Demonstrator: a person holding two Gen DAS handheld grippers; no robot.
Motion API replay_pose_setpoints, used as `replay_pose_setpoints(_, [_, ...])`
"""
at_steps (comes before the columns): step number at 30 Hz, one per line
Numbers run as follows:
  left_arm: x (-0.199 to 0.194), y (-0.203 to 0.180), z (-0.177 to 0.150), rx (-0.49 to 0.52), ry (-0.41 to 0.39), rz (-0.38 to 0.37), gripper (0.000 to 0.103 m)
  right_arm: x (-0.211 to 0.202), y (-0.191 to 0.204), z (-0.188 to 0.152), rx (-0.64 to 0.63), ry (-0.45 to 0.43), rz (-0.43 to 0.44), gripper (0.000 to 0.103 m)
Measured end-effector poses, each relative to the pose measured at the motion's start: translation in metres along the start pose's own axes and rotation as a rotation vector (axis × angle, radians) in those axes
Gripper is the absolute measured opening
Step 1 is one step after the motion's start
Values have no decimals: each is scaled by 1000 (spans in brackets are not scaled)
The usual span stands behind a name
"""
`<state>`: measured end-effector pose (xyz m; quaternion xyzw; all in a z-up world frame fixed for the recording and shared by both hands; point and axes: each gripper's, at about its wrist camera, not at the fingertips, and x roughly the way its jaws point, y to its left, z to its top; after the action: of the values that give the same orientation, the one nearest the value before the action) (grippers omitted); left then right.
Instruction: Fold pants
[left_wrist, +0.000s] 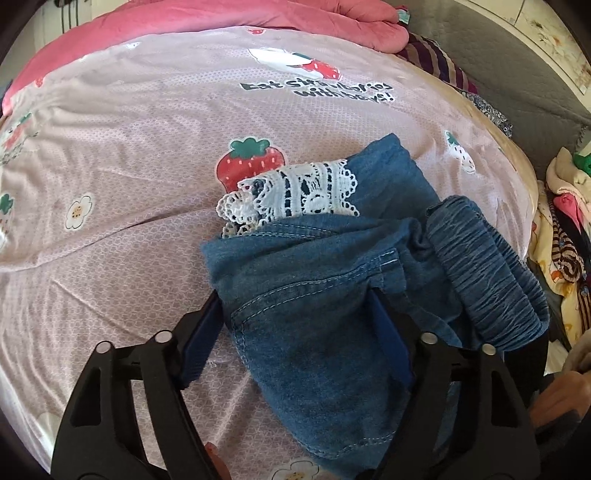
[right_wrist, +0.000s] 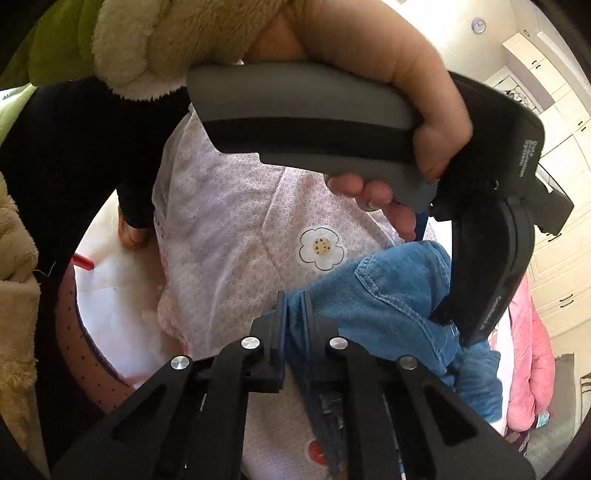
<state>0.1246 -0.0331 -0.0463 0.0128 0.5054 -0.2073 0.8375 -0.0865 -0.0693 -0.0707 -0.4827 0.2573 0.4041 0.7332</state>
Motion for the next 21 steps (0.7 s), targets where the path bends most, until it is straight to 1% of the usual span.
replay_pose_setpoints(3, [2, 1, 1, -8, 3, -5, 68, -7, -6, -5, 52, -20, 28, 5])
replay_pose_setpoints(4, [2, 1, 1, -11, 3, -7, 68, -9, -7, -8, 67, -21, 44, 3])
replay_pose_setpoints(8, [3, 2, 1, -17, 2, -10, 68, -15, -4, -13, 99, -27, 61, 1])
replay_pose_setpoints(9, [3, 2, 1, -16, 1, -8, 69, -16, -5, -14, 111, -31, 79, 0])
replay_pose_setpoints(10, [3, 2, 1, -18, -2, -4, 69, -16, -4, -17, 126, -30, 115, 0])
replay_pose_setpoints(12, [3, 2, 2, -25, -3, -5, 69, -18, 0, -19, 129, -32, 112, 0])
replay_pose_setpoints(14, [2, 1, 1, -26, -10, -1, 69, -24, 0, -23, 165, -62, 135, 0])
replay_pose_setpoints(17, [1, 1, 0, -29, -20, 1, 69, -38, -11, -27, 283, -121, 154, 0])
replay_pose_setpoints(19, [0, 2, -1, -39, -26, -2, 69, -47, -19, -29, 349, -157, 156, 0])
replay_pose_setpoints(21, [-3, 2, -3, -43, -34, -1, 69, -54, -24, -30, 380, -177, 148, 0])
